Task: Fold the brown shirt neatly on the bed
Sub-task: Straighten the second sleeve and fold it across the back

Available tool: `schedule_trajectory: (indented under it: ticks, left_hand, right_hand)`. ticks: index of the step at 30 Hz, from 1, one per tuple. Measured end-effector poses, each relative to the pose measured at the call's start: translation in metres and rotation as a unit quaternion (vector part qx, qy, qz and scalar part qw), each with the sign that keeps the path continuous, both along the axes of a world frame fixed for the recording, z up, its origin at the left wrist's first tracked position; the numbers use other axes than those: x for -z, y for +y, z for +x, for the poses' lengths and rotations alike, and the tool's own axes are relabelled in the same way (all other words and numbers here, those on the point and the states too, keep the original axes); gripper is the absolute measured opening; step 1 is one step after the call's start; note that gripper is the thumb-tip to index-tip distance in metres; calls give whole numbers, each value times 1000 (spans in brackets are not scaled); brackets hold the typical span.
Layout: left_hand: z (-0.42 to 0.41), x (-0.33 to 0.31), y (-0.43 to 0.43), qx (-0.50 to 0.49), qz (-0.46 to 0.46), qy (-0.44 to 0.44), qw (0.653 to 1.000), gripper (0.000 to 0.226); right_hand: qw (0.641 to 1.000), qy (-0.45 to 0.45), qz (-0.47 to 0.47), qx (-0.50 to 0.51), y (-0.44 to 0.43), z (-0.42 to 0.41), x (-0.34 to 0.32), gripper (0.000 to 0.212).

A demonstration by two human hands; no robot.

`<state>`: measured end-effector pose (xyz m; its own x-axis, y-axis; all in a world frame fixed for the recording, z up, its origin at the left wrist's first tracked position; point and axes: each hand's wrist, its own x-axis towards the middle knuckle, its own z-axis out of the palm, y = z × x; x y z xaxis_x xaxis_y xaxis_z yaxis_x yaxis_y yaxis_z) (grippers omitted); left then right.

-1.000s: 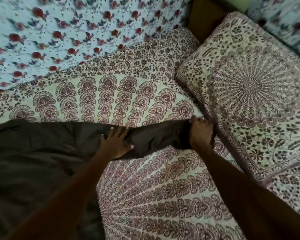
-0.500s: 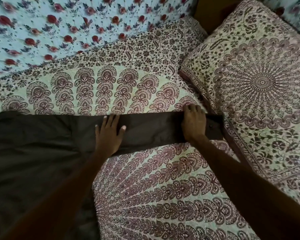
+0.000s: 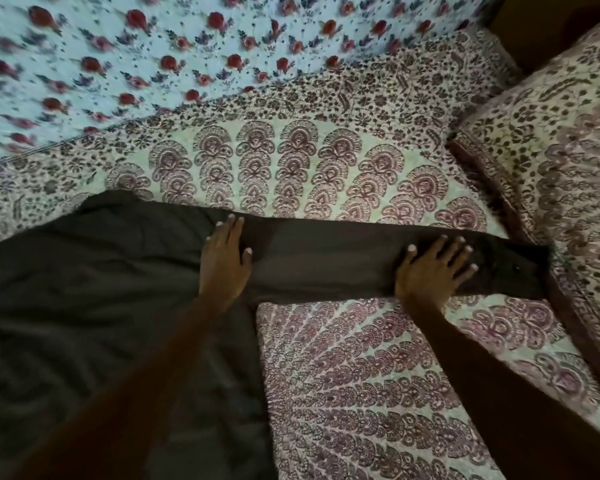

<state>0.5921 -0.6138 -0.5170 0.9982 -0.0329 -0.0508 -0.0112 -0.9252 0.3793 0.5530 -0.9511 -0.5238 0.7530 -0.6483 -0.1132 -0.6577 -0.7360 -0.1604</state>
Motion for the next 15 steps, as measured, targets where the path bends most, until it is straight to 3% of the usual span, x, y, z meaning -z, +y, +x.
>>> schedule_trajectory:
  ticks: [2, 4, 6, 10, 15]
  left_hand:
    - [0, 14, 22, -15, 47, 74, 996, 69]
    - [2, 26, 34, -17, 56, 106, 993, 75]
    - [5, 32, 37, -13, 60, 117, 991, 77]
    - [0, 44, 38, -16, 88, 82, 993, 70]
    - [-3, 49, 39, -33, 89, 53, 994, 63]
  right_hand:
    - [990, -47, 16, -129, 59, 9, -8, 59]
    - [951, -50, 81, -295, 134, 20, -8, 58]
    - [910, -24, 114, -399, 204, 29, 4, 59]
    - [904, 7, 58, -425, 241, 34, 25, 58]
    - [926, -5, 13, -378, 144, 23, 24, 68]
